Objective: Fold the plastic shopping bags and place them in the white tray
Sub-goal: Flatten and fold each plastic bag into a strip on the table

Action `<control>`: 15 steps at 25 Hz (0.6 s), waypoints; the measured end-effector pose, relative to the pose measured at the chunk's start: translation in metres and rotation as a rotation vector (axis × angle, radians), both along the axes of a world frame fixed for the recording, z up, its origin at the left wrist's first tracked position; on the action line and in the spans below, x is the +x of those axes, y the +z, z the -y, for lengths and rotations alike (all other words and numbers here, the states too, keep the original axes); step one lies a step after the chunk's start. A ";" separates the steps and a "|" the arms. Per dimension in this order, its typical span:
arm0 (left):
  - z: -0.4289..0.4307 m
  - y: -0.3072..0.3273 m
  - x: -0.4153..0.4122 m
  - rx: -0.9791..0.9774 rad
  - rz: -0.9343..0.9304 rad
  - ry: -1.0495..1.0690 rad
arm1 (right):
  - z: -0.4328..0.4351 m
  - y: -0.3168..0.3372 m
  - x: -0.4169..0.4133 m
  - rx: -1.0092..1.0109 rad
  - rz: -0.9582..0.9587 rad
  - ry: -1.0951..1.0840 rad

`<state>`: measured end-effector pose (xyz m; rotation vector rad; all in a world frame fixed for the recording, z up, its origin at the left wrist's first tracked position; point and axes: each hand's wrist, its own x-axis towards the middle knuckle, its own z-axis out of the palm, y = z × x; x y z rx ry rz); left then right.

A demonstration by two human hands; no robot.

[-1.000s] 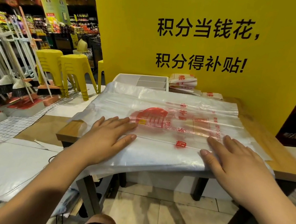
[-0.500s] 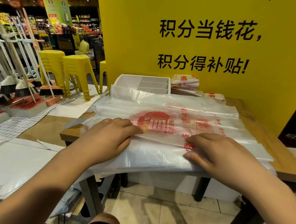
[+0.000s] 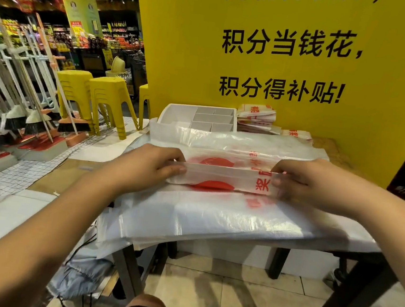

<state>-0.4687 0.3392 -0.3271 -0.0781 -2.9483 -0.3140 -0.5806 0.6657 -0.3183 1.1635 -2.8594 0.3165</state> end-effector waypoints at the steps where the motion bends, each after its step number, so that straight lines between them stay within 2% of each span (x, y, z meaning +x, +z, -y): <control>1: 0.003 0.004 -0.009 0.021 0.022 0.017 | 0.004 0.003 -0.006 0.028 0.010 -0.027; 5: 0.003 0.000 -0.033 -0.090 -0.007 0.108 | 0.016 -0.006 -0.023 0.114 -0.096 -0.152; 7: 0.000 -0.012 -0.037 -0.137 -0.056 0.145 | 0.018 -0.018 -0.022 0.090 -0.177 -0.185; 10: -0.009 -0.026 -0.031 -0.087 -0.107 0.131 | 0.023 -0.034 -0.015 0.012 -0.277 -0.202; 13: -0.037 -0.031 -0.019 -0.018 -0.042 0.048 | 0.033 -0.041 -0.002 -0.066 -0.213 -0.105; 15: -0.060 -0.033 -0.013 -0.077 0.070 -0.001 | 0.045 -0.042 0.011 -0.020 -0.102 0.035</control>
